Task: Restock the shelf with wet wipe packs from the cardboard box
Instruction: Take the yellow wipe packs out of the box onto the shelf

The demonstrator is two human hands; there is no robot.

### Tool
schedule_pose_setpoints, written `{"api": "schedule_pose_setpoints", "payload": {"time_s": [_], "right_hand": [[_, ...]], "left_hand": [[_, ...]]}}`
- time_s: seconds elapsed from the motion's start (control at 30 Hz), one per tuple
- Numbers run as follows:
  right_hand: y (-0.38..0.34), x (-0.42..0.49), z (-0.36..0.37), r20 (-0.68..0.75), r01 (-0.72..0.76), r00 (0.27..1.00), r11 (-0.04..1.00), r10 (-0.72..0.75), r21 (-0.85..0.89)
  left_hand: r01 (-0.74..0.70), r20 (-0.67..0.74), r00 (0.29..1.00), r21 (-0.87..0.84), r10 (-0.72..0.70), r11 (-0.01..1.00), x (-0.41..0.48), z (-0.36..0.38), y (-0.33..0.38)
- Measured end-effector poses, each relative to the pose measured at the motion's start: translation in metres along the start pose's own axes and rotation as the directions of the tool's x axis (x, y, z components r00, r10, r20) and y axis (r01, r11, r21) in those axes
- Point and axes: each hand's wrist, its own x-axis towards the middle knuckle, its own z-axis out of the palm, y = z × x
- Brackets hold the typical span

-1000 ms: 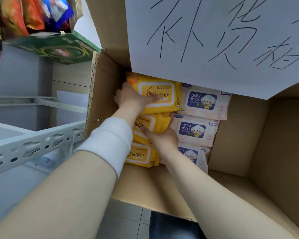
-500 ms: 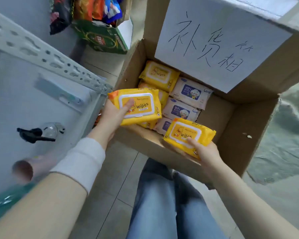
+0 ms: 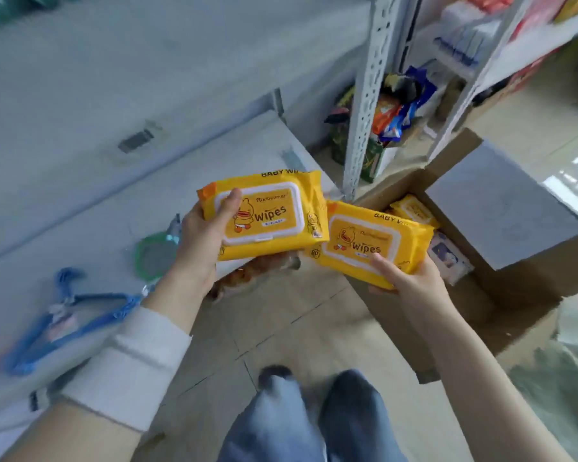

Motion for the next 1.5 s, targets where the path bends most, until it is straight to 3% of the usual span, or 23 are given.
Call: {"api": "schedule_pose_setpoints", "payload": {"time_s": [0.13, 0.33, 0.5, 0.73, 1.07, 1.2, 1.33, 1.5], "right_hand": [[-0.052, -0.027, 0.094, 0.175, 0.137, 0.978, 0.984, -0.117, -0.111], [-0.083, -0.072, 0.248, 0.369, 0.206, 0.913, 0.977, -0.172, -0.053], [-0.081, -0.086, 0.372, 0.480, 0.230, 0.862, 0.970, -0.164, -0.082], [-0.065, -0.075, 0.521, 0.567, 0.158, 0.822, 0.979, -0.059, -0.127], [-0.058, -0.033, 0.734, 0.754, 0.205, 0.657, 0.965, -0.009, -0.166], [-0.057, -0.026, 0.824, 0.757, 0.278, 0.651, 0.946, -0.058, -0.167], [-0.054, -0.015, 0.910, 0.727, 0.383, 0.675, 0.902, -0.126, -0.199], [-0.071, 0.021, 1.008, 0.672, 0.510, 0.715, 0.802, -0.195, -0.310]], "left_hand": [[-0.123, -0.081, 0.990, -0.099, 0.115, 0.988, -0.023, -0.106, 0.047], [-0.265, -0.277, 0.936, -0.145, 0.218, 0.953, -0.065, -0.315, 0.076], [-0.297, -0.478, 0.855, -0.130, 0.203, 0.946, -0.081, -0.459, 0.064], [-0.265, -0.657, 0.749, -0.180, 0.085, 0.947, -0.061, -0.576, 0.038], [-0.266, -0.722, 0.689, -0.181, 0.055, 0.947, 0.013, -0.709, 0.046], [-0.271, -0.722, 0.686, -0.143, 0.087, 0.952, 0.047, -0.768, 0.051], [-0.281, -0.677, 0.726, -0.129, 0.123, 0.951, 0.100, -0.840, 0.059], [-0.263, -0.480, 0.852, -0.050, 0.208, 0.964, 0.194, -0.928, 0.086]]}}
